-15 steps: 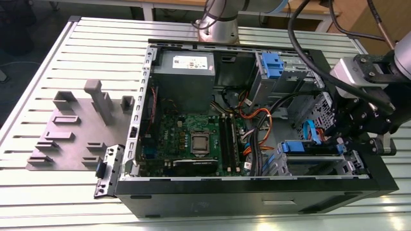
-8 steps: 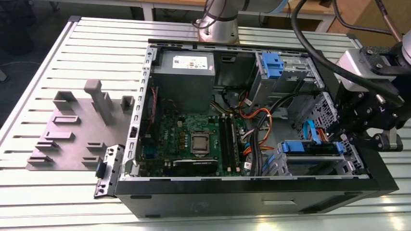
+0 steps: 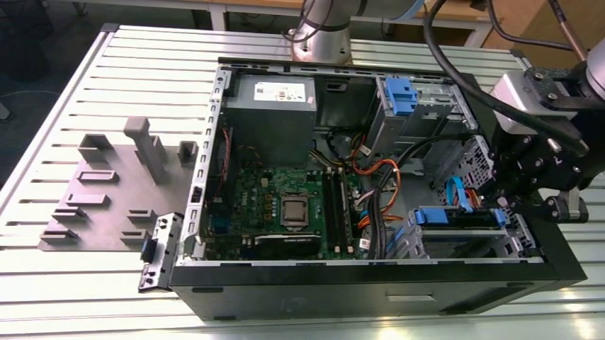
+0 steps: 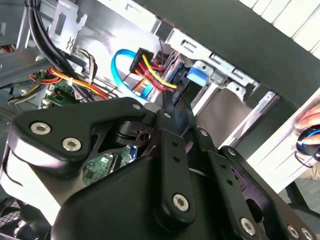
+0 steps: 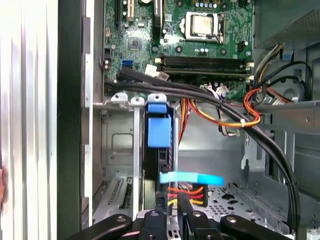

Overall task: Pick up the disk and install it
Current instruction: 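Insert the second disk wire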

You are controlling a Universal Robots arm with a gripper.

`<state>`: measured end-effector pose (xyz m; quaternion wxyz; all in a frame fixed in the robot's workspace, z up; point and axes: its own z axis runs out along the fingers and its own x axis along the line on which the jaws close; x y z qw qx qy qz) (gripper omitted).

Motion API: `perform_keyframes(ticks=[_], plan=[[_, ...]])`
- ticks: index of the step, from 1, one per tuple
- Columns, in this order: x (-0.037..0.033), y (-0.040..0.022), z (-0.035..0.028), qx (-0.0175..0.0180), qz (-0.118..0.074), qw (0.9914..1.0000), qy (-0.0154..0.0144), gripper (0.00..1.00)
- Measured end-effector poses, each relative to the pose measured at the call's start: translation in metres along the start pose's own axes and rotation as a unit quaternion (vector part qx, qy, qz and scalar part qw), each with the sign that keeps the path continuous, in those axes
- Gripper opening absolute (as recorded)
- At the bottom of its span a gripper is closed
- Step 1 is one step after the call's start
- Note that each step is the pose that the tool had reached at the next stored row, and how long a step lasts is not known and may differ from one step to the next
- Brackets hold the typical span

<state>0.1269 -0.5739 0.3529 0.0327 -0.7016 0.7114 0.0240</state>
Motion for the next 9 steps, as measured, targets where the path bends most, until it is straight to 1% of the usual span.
perform_keyframes(ticks=[2, 4, 9], plan=[[0.0001, 0.0039, 0.0001, 0.0000, 0.000, 1.00000, 0.0000, 0.24], [0.0002, 0.0059, 0.0002, 0.0000, 0.000, 1.00000, -0.0001, 0.24], [0.0001, 0.0062, 0.0002, 0.0000, 0.000, 1.00000, 0.0000, 0.24]])
